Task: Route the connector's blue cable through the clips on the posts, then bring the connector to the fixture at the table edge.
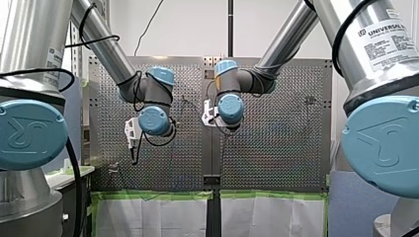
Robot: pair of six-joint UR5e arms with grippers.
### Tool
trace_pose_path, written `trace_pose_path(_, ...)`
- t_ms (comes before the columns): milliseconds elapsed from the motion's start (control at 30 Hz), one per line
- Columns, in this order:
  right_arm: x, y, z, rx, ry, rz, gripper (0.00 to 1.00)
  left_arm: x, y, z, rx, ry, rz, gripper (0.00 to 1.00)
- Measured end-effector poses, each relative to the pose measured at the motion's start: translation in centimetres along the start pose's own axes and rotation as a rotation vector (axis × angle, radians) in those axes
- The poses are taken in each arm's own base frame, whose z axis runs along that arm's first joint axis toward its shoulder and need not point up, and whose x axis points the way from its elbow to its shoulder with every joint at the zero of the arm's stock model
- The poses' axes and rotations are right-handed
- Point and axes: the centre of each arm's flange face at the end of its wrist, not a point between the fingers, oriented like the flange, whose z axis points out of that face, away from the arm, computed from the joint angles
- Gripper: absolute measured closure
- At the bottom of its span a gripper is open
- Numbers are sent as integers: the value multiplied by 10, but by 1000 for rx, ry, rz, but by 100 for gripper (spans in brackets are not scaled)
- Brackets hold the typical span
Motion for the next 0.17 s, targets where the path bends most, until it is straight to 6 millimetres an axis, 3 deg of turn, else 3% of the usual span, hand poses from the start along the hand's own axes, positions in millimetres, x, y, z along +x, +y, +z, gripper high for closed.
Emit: trace_pose_path(167, 0, 0, 0, 0, 0, 0, 0, 0, 0, 0, 0, 0, 0, 0)
